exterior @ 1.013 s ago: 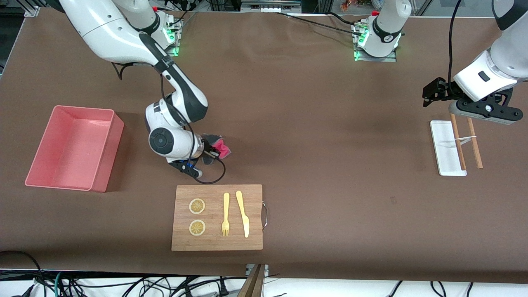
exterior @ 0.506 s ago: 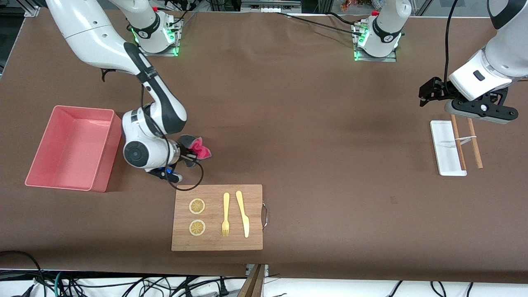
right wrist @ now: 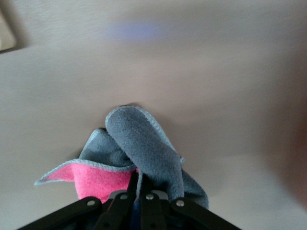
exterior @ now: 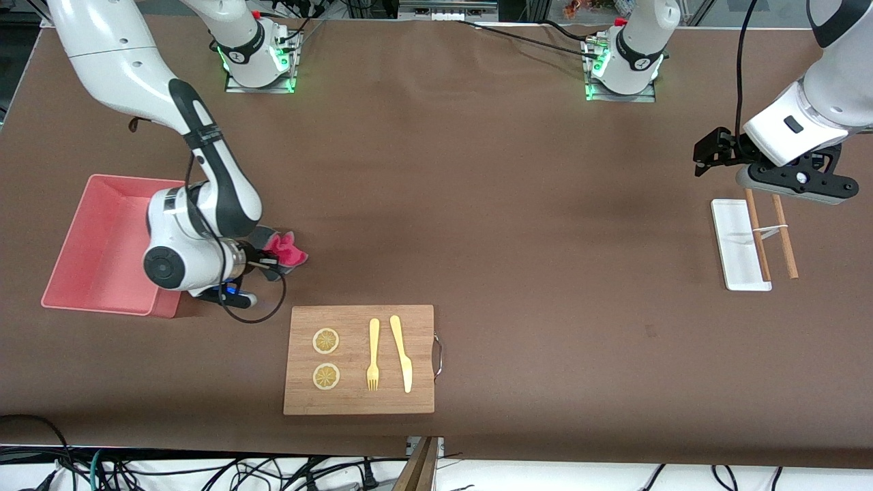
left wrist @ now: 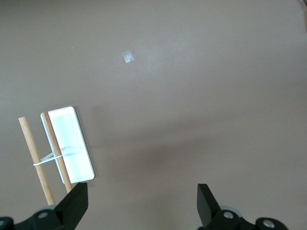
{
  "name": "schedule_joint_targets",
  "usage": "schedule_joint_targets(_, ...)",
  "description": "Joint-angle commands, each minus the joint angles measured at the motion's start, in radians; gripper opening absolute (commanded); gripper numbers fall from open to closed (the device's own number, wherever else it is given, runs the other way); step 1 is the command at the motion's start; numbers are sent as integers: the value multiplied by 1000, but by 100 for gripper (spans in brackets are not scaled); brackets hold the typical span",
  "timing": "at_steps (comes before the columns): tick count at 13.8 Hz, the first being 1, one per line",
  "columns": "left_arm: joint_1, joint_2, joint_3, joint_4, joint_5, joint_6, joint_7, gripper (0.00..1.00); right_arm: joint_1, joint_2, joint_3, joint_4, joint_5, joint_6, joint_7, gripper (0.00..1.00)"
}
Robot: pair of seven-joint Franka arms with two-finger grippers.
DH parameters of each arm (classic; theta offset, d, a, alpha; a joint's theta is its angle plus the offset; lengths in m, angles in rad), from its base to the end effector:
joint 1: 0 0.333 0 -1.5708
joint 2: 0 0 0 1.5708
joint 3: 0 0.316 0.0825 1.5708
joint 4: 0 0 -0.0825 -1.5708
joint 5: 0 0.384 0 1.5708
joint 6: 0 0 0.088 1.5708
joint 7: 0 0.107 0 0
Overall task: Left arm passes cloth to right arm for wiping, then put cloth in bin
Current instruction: 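Move the cloth over the pink bin with the right gripper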
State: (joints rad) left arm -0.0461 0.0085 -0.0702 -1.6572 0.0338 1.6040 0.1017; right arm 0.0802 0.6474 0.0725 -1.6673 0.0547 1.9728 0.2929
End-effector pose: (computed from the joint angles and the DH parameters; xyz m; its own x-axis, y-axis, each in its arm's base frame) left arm 0.5532 -0.0609 0.5819 0.9740 -0.2171 -0.0647 -0.2192 -0.9753 -0.0266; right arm 0.6347 0.0973 0.2068 0.9233 -0.1685 -0.3451 -0.1736 -0.9847 0.0165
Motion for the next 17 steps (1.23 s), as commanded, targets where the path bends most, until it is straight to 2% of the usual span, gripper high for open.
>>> schedule_joint_targets(1,-1,10,1,30,11,-21,-10,100,-13,-43,-20,-2,13,-61,-76,0)
schedule_joint_targets(4,-1,10,1,31,11,-23,-11,100,-14,-96,-25,9,13,-104,-84,0)
schedule_joint_targets(10,-1,10,1,33,9,-23,-10,100,-49,-241,-23,159,-6,-369,-95,0)
schedule_joint_targets(12,-1,10,3,33,9,-23,-10,100,-92,-274,-25,182,-19,-434,-182,0)
schedule_joint_targets(13,-1,10,3,36,11,-23,-8,100,-112,-290,-42,182,-21,-448,-243,0)
schedule_joint_targets(17,-3,11,1,39,11,-24,-11,100,-131,-298,-201,175,-24,-463,-522,0)
